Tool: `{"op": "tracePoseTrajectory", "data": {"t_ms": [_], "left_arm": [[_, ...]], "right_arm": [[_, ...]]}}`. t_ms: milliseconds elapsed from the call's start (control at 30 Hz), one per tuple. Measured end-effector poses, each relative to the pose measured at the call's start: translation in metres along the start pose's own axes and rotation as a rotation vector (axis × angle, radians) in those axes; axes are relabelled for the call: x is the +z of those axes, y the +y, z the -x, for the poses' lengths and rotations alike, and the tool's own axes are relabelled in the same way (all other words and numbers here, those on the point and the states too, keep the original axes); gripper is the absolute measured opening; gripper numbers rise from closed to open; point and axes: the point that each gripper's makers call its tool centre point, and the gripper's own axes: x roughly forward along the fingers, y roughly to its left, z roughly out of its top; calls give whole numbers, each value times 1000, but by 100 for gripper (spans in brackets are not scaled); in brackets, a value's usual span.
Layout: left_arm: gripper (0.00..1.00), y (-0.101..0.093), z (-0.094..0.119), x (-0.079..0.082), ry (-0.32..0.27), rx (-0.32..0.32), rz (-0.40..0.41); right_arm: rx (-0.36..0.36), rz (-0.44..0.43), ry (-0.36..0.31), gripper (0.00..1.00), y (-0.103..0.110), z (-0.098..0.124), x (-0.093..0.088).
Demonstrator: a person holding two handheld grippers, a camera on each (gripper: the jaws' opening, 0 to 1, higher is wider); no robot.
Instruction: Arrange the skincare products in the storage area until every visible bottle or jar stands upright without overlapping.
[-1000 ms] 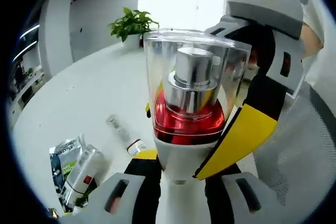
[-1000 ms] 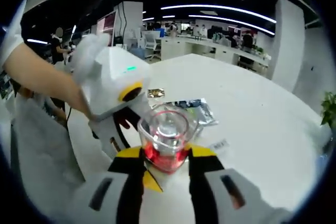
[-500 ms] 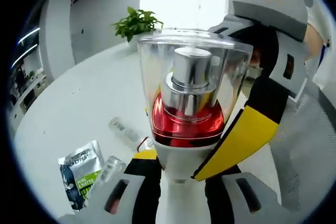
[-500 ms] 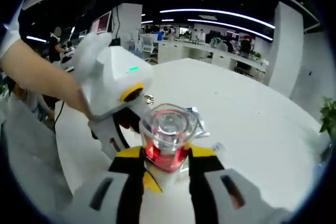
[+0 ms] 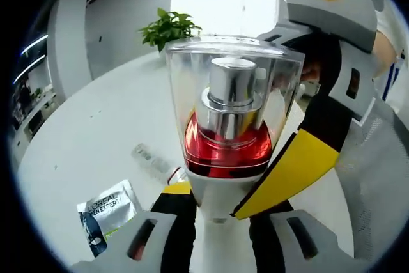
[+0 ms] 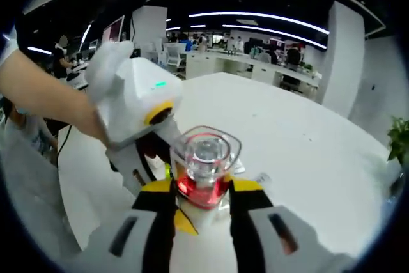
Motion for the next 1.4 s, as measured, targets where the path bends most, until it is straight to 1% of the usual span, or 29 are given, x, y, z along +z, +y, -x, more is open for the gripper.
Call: {"op": "tracePoseTrajectory", "data": {"t_ms": [333,567,767,900,1067,1233,1300,1400], "left_arm": [[28,5,-2,3,0,2,-5],[28,3,-2,3,10,7,2],[31,6,-2,0,17,26,21],[35,5,-1,1,17,28,30],[42,2,4,-4,38,37,34],[53,0,14,-9,46,59,36],[56,-1,17,-10,50,70,40],[59,-3,22,-14,57,82,45]], "right_arm": [[-24,-12,-3,32,-8,-4,2],[-12,-5,-24,33,-7,-5,3],[-8,-12,-32,38,-6,-5,4],[-8,-24,-34,40,-5,-3,3],[-10,-33,-33,44,-5,1,3],[-4,-23,-38,50,1,9,1],[1,-27,-37,53,3,12,0],[0,-35,-36,55,6,16,-3]]}}
